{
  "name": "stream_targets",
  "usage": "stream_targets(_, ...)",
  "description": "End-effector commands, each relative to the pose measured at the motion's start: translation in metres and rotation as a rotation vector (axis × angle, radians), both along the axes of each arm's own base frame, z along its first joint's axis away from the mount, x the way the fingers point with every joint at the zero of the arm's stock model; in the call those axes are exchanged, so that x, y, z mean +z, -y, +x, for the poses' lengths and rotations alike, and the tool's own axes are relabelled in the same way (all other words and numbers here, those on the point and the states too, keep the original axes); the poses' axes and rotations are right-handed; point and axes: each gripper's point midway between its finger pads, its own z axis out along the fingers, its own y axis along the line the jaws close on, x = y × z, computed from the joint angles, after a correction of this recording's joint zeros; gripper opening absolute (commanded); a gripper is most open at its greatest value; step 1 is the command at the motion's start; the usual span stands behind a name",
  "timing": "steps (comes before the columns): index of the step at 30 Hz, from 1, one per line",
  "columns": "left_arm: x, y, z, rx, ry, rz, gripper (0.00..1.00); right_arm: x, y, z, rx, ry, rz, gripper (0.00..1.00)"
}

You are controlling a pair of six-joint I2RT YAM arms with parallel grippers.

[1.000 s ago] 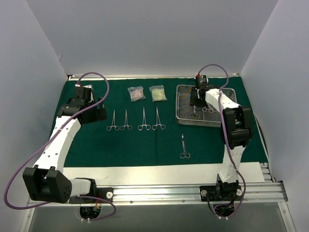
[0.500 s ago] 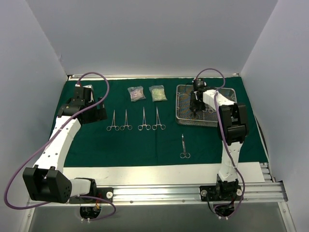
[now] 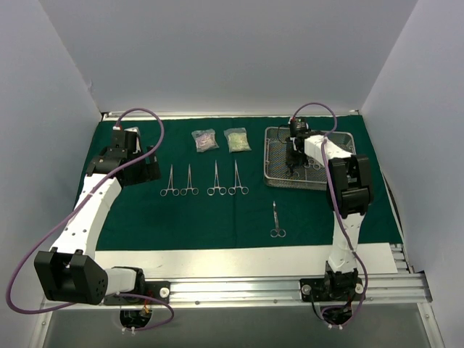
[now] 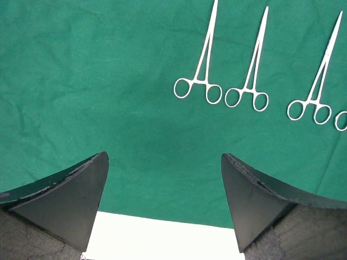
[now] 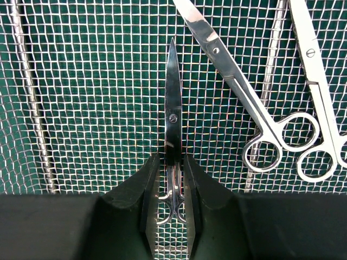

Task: Open and lay out the surgical kit
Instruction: Pick up the medical item from the container.

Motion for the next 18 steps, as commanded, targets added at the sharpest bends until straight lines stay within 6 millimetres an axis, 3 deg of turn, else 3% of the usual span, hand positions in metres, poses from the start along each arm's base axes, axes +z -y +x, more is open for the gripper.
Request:
stream_targets(1, 0.015, 0.001, 0.006, -0.002, 0.054, -0.001, 0.94, -0.007, 0.011, -0.021, 0.009, -0.07, -0.045, 0.0)
stream_targets(6, 0.018, 0.002, 0.007, -0.003, 0.063, -0.004, 0.94, 0.054, 0.007, 0.0, 0.01, 0.076, -0.029, 0.0)
stream_targets(9, 0.019, 0.002, 0.008, -0.003, 0.066, -0.005, 0.94, 0.079, 0.005, 0.004, 0.011, 0.128, -0.021, 0.0)
stream_targets(18, 0.02, 0.001, 0.007, -0.001, 0.068, -0.004, 0.94, 0.106, -0.004, -0.003, 0.026, 0.177, -0.008, 0.0)
